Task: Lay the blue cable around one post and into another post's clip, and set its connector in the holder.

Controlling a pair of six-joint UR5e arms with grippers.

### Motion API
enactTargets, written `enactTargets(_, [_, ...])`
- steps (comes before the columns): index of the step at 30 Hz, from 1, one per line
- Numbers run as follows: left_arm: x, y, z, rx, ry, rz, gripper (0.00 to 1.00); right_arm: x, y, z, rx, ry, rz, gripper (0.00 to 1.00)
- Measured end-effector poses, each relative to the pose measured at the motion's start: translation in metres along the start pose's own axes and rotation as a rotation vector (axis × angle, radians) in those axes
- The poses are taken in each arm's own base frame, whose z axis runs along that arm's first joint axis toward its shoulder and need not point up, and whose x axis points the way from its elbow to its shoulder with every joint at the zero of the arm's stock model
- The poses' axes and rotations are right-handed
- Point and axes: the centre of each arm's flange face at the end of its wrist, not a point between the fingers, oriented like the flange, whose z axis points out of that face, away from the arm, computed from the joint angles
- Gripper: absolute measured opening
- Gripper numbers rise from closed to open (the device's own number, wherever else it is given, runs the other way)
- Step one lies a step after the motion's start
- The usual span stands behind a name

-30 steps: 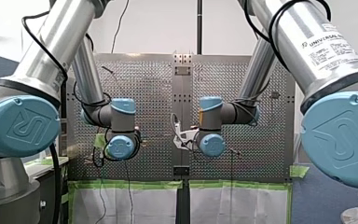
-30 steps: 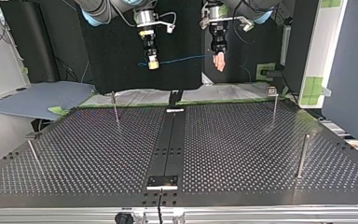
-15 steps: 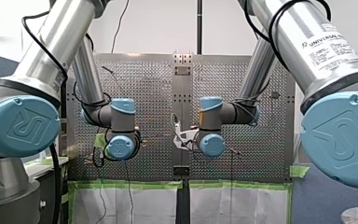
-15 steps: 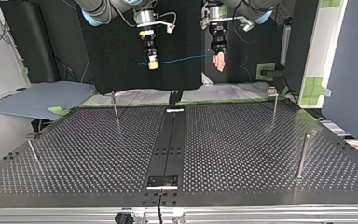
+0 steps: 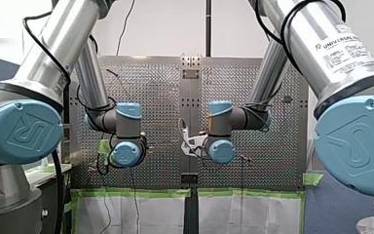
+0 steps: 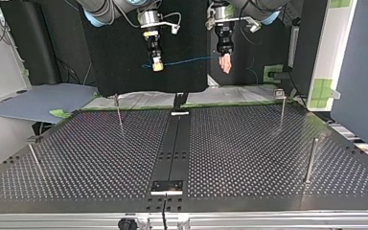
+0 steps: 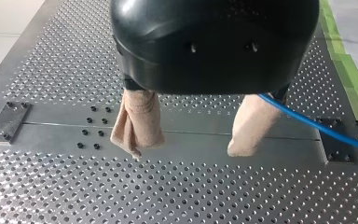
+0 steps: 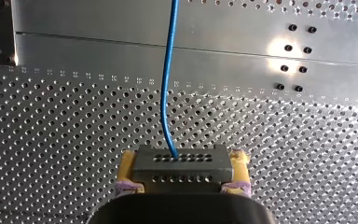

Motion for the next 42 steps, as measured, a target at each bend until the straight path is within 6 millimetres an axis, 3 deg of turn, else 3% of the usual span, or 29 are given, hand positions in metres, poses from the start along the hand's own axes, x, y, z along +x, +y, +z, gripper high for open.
enactTargets(42, [0.0043, -0.0037, -0.0059, 0.020, 0.020, 0.007, 1.00, -0.0001, -0.0001, 0.0001, 0.001, -0.003, -0.002, 0.00])
